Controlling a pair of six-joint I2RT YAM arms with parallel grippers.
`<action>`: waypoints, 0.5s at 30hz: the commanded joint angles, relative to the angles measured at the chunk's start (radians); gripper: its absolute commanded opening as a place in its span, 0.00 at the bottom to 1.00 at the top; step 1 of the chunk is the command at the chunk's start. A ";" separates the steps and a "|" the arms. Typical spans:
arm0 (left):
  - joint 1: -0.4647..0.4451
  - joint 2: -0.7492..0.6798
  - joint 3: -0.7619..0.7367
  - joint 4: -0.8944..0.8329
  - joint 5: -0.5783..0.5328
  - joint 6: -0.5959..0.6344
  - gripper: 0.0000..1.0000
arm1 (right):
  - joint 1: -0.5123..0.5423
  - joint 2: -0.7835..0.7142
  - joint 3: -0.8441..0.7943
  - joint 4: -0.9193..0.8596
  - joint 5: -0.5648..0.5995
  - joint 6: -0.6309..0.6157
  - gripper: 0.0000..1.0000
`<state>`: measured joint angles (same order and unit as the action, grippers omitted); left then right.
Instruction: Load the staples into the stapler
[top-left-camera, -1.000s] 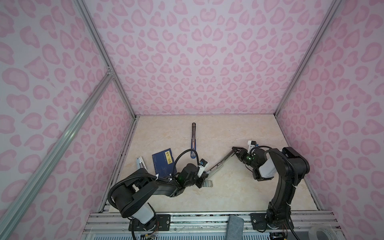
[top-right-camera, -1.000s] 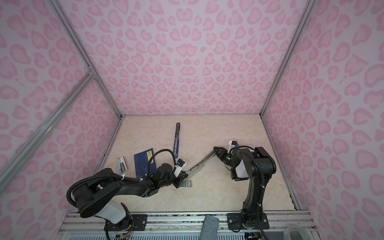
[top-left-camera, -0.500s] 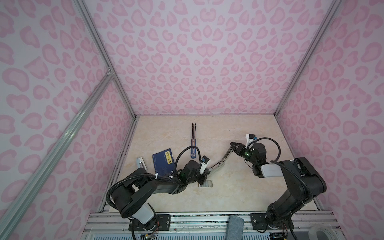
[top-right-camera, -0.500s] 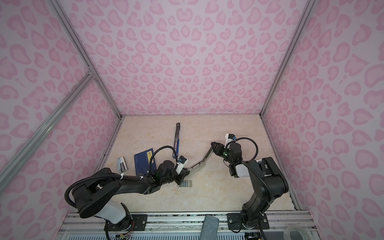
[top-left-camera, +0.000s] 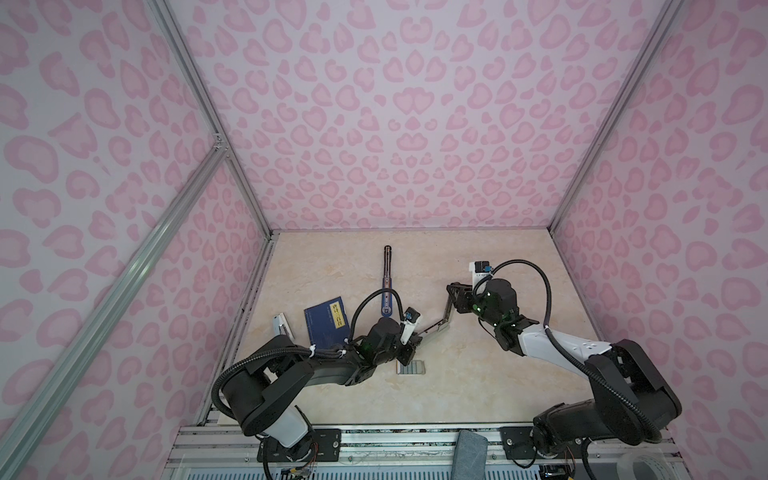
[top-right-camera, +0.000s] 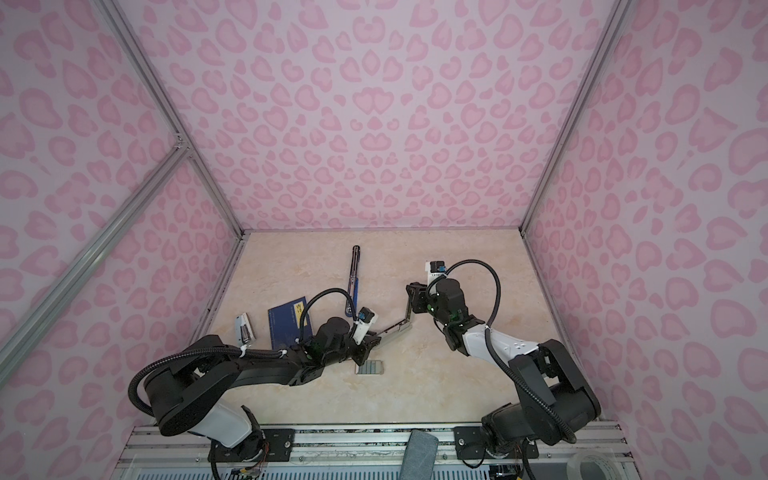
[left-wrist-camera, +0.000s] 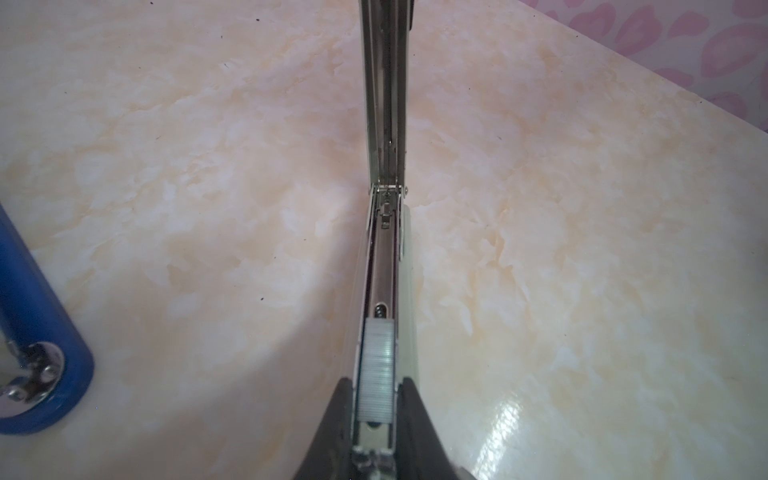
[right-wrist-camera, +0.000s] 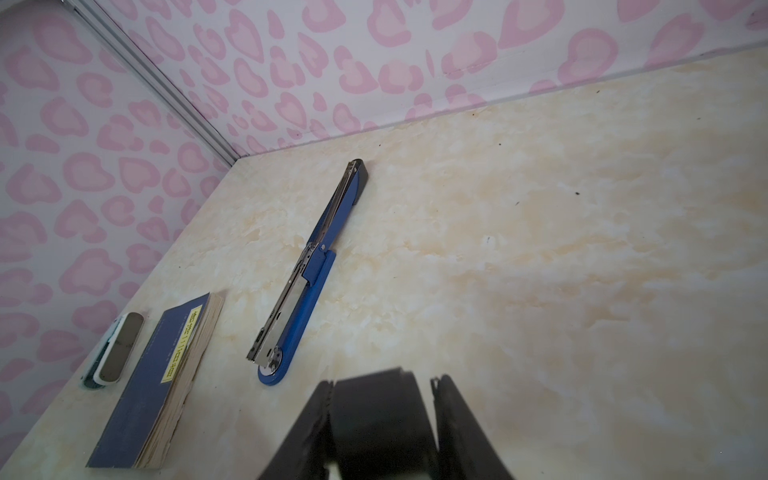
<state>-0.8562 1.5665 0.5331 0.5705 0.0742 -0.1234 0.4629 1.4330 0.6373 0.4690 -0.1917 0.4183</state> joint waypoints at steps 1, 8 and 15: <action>0.001 0.003 0.021 0.062 -0.007 0.018 0.10 | 0.042 -0.006 0.014 -0.133 0.036 -0.032 0.39; 0.002 0.006 0.031 0.056 -0.003 0.018 0.10 | 0.112 -0.024 0.049 -0.195 0.107 -0.089 0.39; 0.001 0.005 0.038 0.049 0.001 0.019 0.10 | 0.147 -0.028 0.062 -0.219 0.145 -0.102 0.41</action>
<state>-0.8543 1.5703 0.5575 0.5705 0.0711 -0.1200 0.5976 1.4048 0.7006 0.3077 -0.0345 0.2909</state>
